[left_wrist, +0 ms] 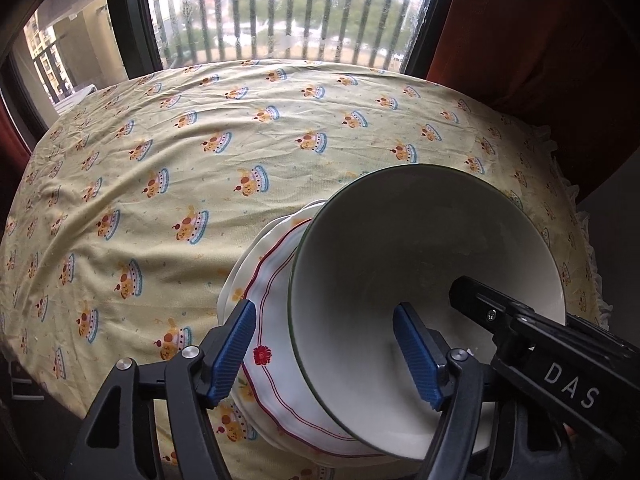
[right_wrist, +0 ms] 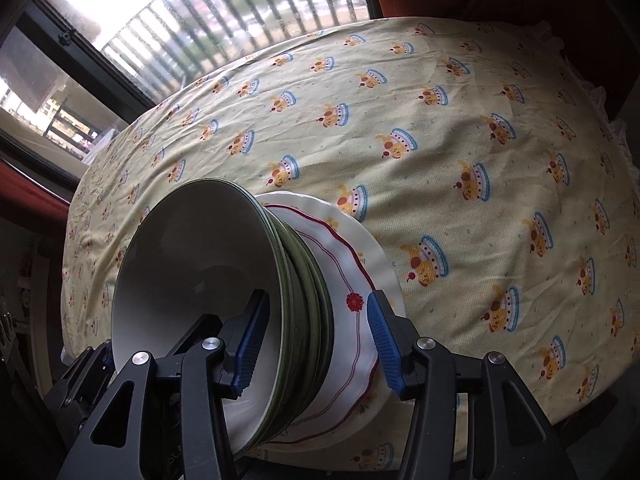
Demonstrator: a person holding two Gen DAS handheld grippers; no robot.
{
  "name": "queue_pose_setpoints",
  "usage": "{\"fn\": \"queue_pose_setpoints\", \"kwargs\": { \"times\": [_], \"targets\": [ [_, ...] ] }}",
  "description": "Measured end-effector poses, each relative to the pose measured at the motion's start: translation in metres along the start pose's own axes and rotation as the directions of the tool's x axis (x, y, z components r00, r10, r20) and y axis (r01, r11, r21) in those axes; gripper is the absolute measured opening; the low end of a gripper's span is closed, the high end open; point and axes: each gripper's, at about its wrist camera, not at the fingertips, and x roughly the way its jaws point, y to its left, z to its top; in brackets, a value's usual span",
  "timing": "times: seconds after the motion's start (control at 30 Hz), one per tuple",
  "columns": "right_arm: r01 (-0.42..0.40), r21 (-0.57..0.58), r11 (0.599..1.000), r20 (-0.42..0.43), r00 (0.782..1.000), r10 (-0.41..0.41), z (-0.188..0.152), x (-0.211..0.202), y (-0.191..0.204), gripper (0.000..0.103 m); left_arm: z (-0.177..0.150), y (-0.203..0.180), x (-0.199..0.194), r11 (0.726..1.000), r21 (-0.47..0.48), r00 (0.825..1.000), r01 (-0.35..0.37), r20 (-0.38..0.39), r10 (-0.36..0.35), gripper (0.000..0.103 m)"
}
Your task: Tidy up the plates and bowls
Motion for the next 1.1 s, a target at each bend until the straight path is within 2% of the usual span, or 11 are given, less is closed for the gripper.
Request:
{"fn": "queue_pose_setpoints", "kwargs": {
  "times": [0.13,0.2,0.33,0.47,0.53,0.57,0.67,0.73,0.87,1.0,1.1],
  "targets": [
    [0.086,-0.013,0.996,0.084,0.993,-0.084,-0.004,-0.017,0.017,0.059,0.004,0.009,-0.013,0.998,0.057,0.998,0.035,0.041,-0.037,0.08],
    [0.128,-0.009,0.992,0.12,0.985,-0.126,-0.007,-0.024,0.026,0.067,0.003,0.015,-0.02,0.994,0.084,0.996,0.066,0.05,-0.07,0.082],
    [0.198,0.055,0.979,0.161,0.966,-0.204,-0.017,-0.041,0.038,0.068,0.0,0.028,-0.037,0.984,0.147,0.99,0.101,0.081,-0.114,0.084],
    [0.271,0.109,0.956,0.244,0.925,-0.29,-0.03,-0.063,0.058,0.069,-0.002,0.049,-0.055,0.976,0.183,0.981,0.12,0.127,-0.144,0.085],
    [0.299,0.123,0.946,0.281,0.904,-0.323,-0.037,-0.072,0.071,0.073,-0.003,0.062,-0.063,0.971,0.199,0.975,0.134,0.151,-0.165,0.085],
    [0.314,0.126,0.941,0.294,0.894,-0.337,-0.041,-0.075,0.078,0.076,-0.004,0.068,-0.066,0.969,0.211,0.973,0.132,0.161,-0.168,0.085],
    [0.35,0.13,0.928,0.319,0.871,-0.374,-0.054,-0.078,0.096,0.077,-0.007,0.087,-0.07,0.965,0.241,0.971,0.105,0.187,-0.153,0.085],
    [0.35,0.141,0.926,0.333,0.864,-0.378,-0.064,-0.08,0.107,0.077,-0.011,0.102,-0.074,0.964,0.248,0.966,0.1,0.209,-0.153,0.085],
    [0.301,0.151,0.942,0.368,0.867,-0.336,-0.083,-0.08,0.129,0.077,-0.022,0.129,-0.084,0.964,0.251,0.956,0.094,0.248,-0.158,0.089],
    [0.249,0.118,0.961,0.403,0.872,-0.276,-0.1,-0.072,0.152,0.08,-0.039,0.152,-0.093,0.973,0.23,0.939,0.023,0.33,-0.1,0.095],
    [0.221,0.083,0.972,0.417,0.878,-0.236,-0.109,-0.063,0.164,0.081,-0.051,0.171,-0.096,0.983,0.182,0.926,-0.017,0.375,-0.054,0.099]
  ]
}}
